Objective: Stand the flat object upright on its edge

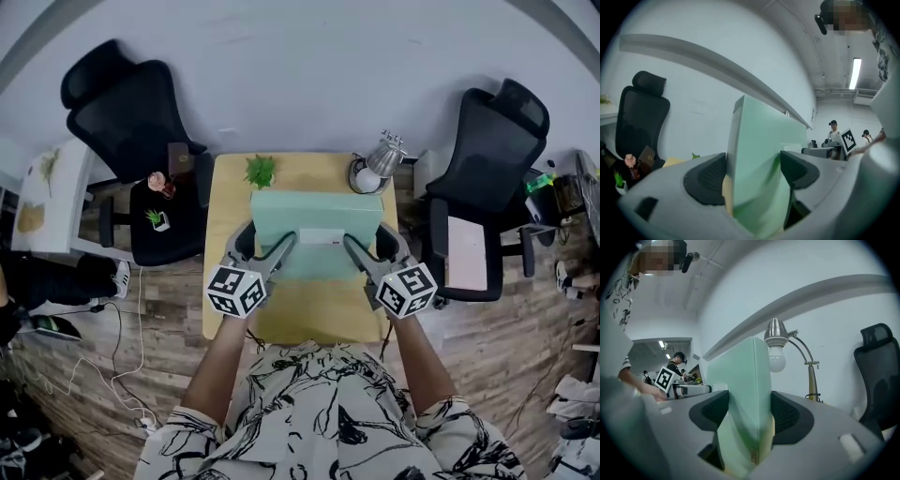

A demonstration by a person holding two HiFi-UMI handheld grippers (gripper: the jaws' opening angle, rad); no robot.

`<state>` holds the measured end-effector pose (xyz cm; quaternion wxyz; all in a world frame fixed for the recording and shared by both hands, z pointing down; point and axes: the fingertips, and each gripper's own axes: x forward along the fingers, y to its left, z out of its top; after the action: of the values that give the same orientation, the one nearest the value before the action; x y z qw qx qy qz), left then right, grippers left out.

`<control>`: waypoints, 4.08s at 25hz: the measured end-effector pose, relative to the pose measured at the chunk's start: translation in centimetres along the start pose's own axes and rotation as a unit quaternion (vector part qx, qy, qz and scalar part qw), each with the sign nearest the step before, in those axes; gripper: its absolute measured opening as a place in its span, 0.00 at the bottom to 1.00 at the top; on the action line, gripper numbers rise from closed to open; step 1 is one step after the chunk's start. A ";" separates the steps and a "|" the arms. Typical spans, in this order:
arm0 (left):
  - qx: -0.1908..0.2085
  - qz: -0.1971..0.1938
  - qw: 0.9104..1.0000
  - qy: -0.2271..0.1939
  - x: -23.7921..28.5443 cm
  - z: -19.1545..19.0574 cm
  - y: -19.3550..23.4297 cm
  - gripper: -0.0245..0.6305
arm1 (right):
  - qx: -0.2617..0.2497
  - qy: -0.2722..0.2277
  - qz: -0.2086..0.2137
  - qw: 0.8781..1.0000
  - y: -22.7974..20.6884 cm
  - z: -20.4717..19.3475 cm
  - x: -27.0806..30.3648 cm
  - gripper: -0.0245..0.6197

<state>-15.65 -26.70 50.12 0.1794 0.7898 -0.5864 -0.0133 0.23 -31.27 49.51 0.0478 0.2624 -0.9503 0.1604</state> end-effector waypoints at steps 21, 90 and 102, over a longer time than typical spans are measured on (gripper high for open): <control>0.074 -0.022 0.996 -0.035 -2.2 -1.3 -1.7 0.59 | -0.089 -0.048 0.024 0.995 1.8 -1.6 -2.2 0.50; 0.148 0.020 0.985 -0.086 -12.6 3.4 -2.2 0.38 | -0.118 -0.079 -0.007 0.990 2.2 4.3 -11.1 0.28; 0.144 0.127 0.974 -0.123 -15.1 10.4 -1.3 0.04 | -0.100 -0.138 -0.082 0.982 1.3 11.5 -14.1 0.03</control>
<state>-21.58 -15.08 37.11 -0.0100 0.7185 -0.6955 -0.0026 11.61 -27.17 35.78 -0.0443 0.3530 -0.9343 0.0220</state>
